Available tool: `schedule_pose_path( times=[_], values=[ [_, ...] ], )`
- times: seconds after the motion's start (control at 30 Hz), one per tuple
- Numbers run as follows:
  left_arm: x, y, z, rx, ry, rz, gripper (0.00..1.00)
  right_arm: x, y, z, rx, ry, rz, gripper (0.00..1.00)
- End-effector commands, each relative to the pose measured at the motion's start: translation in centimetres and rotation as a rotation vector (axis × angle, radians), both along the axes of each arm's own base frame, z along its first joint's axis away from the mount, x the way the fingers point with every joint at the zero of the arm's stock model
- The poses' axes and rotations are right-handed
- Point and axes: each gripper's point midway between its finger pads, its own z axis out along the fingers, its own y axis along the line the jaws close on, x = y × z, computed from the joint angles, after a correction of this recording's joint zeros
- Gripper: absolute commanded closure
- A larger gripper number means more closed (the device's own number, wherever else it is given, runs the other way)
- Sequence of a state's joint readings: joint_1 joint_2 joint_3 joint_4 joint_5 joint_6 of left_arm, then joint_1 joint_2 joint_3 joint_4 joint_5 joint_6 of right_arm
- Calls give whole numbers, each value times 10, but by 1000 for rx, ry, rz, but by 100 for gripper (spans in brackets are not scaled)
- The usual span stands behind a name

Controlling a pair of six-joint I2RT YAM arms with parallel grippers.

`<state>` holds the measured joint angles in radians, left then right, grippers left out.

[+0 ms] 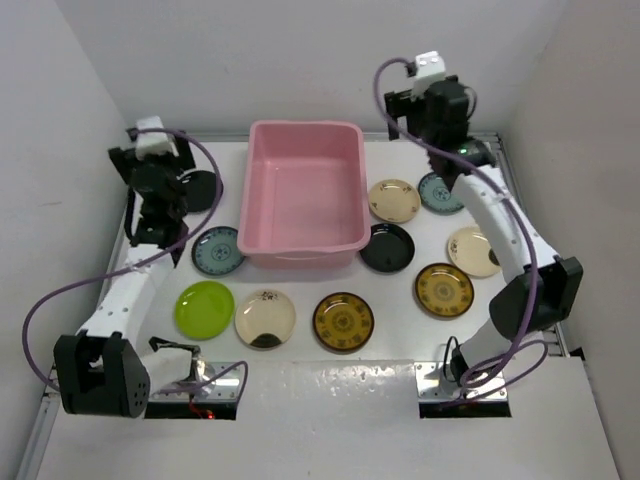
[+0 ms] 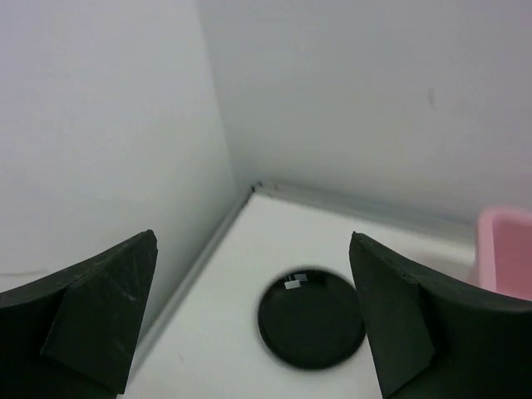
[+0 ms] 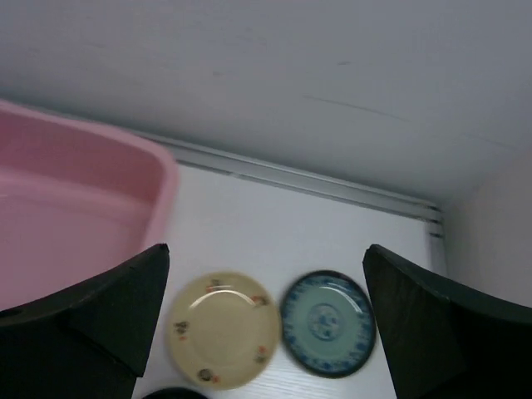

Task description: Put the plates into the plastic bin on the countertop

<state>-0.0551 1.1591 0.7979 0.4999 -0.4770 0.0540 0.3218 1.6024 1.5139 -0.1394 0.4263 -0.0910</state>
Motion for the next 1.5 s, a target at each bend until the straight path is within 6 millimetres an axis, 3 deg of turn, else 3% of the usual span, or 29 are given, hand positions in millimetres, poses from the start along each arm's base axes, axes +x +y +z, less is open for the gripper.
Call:
schedule_pose_path(
  times=[0.0, 0.03, 0.07, 0.1, 0.17, 0.2, 0.23, 0.27, 0.33, 0.37, 0.4, 0.43, 0.53, 0.57, 0.67, 0.8, 0.87, 1.0, 1.1, 1.2, 1.23, 1.3, 1.33, 1.37, 1.4, 1.43, 1.47],
  values=[
    [-10, 27, 25, -37, 61, 107, 1, -35, 15, -60, 377, 403, 273, 3],
    [5, 22, 55, -95, 21, 50, 1, -31, -7, -70, 613, 429, 159, 12],
    [15, 8, 34, -122, 159, -100, 1, -35, -1, -88, 696, 476, 180, 17],
    [22, 0, 32, -153, 197, -183, 1, -34, -22, -115, 803, 536, 74, 22],
    [29, -16, 15, -241, 304, -356, 6, -42, -20, -146, 952, 619, 37, 25],
    [26, -26, 7, -306, 338, -508, 10, -46, -15, -158, 1036, 669, 48, 25],
    [21, -28, -7, -371, 393, -552, 14, -52, -25, -179, 1078, 692, 20, 24],
    [20, -25, -29, -445, 450, -619, 15, -56, -28, -187, 1076, 713, 1, 21],
    [18, -17, -49, -471, 519, -655, 18, -70, -37, -221, 997, 785, -54, 20],
    [19, -10, -56, -456, 548, -649, 20, -74, -37, -230, 985, 806, -58, 23],
    [20, 0, -78, -489, 605, -608, 22, -78, -36, -237, 975, 827, -41, 27],
    [21, 10, -85, -464, 619, -588, 25, -89, -35, -257, 969, 894, -46, 35],
    [25, 24, -103, -424, 665, -532, 26, -106, -23, -275, 961, 986, 3, 44],
    [27, 27, -114, -437, 688, -519, 26, -116, -18, -289, 968, 1024, 7, 44],
    [26, 33, -131, -466, 715, -522, 28, -127, -15, -308, 976, 1043, -2, 47],
    [29, 36, -153, -486, 760, -515, 28, -134, -11, -330, 977, 1093, -36, 59],
    [30, 36, -162, -500, 777, -514, 29, -136, -16, -337, 947, 1091, -68, 59],
    [36, 38, -179, -533, 806, -509, 30, -143, -17, -343, 919, 1096, -63, 66],
    [43, 42, -184, -548, 798, -493, 32, -143, -18, -343, 908, 1085, -57, 97],
    [47, 47, -192, -562, 801, -465, 32, -144, -24, -330, 899, 1057, -63, 100],
    [47, 49, -197, -563, 811, -451, 32, -139, -30, -312, 880, 998, -62, 100],
    [52, 55, -199, -555, 800, -428, 32, -137, -44, -299, 855, 947, -122, 100],
    [54, 58, -196, -555, 792, -411, 33, -127, -49, -265, 839, 855, -114, 100],
    [56, 61, -199, -549, 792, -398, 33, -123, -57, -256, 817, 814, -155, 100],
    [60, 64, -202, -555, 788, -381, 33, -118, -60, -234, 797, 749, -157, 100],
    [60, 67, -207, -568, 795, -358, 33, -112, -76, -216, 738, 667, -225, 100],
    [65, 66, -211, -574, 796, -346, 33, -100, -75, -194, 743, 603, -235, 100]
  ],
)
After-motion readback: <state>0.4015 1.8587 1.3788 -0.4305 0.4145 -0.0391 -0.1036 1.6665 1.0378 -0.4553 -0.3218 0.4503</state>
